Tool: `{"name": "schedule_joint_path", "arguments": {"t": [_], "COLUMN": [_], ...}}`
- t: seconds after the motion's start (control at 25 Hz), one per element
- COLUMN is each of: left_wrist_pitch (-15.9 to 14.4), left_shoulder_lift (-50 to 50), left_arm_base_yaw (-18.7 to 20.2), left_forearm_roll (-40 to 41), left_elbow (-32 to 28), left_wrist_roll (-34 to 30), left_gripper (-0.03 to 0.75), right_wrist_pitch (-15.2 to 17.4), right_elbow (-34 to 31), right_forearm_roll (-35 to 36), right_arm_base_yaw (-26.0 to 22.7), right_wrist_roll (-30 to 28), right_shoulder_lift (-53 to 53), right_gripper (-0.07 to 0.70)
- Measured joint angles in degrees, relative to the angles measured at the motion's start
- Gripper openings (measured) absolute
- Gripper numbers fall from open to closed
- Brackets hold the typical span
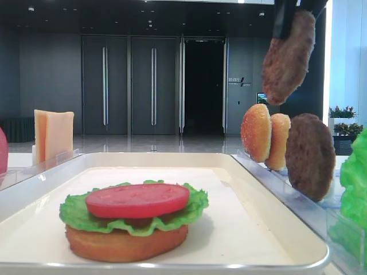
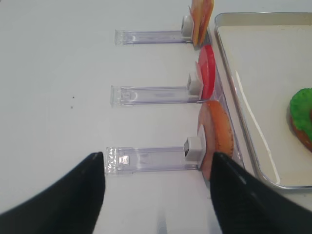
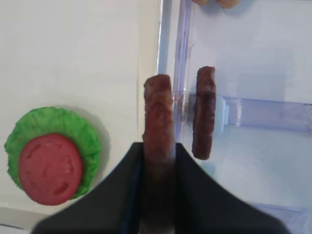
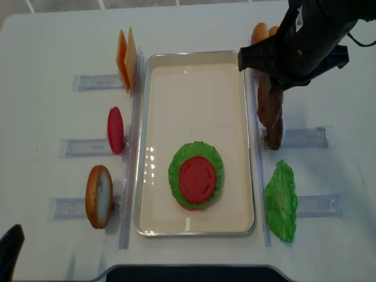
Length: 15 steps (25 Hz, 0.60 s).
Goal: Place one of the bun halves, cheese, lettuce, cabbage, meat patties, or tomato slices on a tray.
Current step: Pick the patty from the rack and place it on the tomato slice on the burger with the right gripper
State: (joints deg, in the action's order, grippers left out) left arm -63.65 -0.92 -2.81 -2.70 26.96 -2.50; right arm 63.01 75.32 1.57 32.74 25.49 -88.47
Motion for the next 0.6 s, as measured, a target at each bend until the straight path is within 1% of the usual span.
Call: {"name": "schedule_joint_path", "arguments": {"t": [0.08,0.16,0.24,0.48,0.6], "left_wrist_pitch": [0.00,0.00,0.00,0.00,0.00], "left_shoulder_lift": [0.00,0.00,0.00,0.00,0.00], "left_arm_base_yaw": [0.00,0.00,0.00,0.00,0.00], "left_forearm_roll": [0.00,0.00,0.00,0.00,0.00], "left_elbow": [0.00,0.00,0.00,0.00,0.00], "left_wrist_roll": [0.00,0.00,0.00,0.00,0.00], "left_gripper": [0.517,0.517,0.517,0.517,0.517], "right_wrist_pitch": [0.40,-1.01,-4.45,-15.11,-20.61], "right_elbow": [-0.06,-1.28,-4.10,-14.45,-18.53], "right_forearm_roll": [3.52,7.70,11.87,17.78,22.72], "right_arm_base_yaw": [0.00,0.42,1.48,4.76,6.22], "right_wrist_roll": [-2.02,-4.56,-6.89,-8.34,-10.73], "right_shoulder_lift": [0.96,2.29,4.31,8.94,9.00], "right_gripper": [0.134,0.134,0.134,0.134,0.134]}}
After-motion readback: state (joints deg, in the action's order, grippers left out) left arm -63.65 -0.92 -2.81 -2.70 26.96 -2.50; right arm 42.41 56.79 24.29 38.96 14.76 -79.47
